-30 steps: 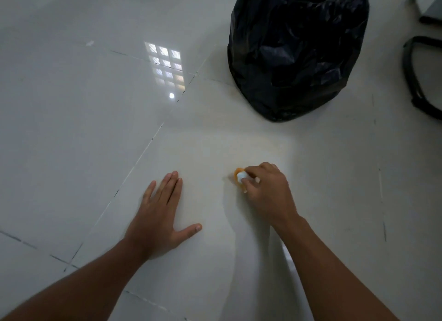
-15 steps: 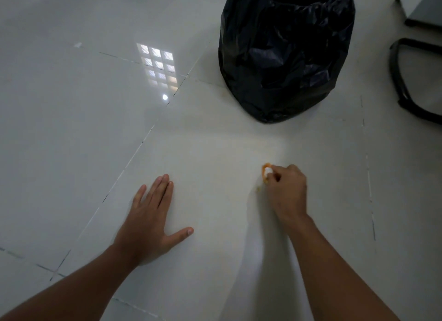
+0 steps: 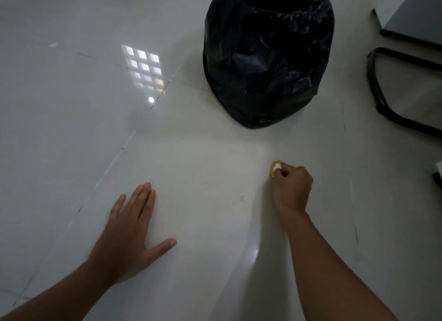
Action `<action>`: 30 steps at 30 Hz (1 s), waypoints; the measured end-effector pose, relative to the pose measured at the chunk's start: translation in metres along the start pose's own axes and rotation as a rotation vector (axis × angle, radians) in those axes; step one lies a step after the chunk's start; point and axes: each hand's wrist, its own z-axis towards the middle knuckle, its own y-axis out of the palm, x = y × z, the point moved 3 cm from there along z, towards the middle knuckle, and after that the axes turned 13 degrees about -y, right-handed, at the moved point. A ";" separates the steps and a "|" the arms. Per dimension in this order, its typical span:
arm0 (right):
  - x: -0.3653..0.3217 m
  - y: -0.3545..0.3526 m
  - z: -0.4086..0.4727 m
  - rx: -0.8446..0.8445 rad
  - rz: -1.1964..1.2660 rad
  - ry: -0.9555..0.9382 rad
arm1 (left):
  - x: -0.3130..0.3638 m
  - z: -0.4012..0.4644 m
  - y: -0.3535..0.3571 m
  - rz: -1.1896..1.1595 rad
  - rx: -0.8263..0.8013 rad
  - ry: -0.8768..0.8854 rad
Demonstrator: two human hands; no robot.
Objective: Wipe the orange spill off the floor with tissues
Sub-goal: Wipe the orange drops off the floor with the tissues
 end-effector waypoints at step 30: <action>-0.039 0.031 0.028 -0.206 0.021 -0.018 | -0.002 0.002 0.002 0.006 0.010 0.012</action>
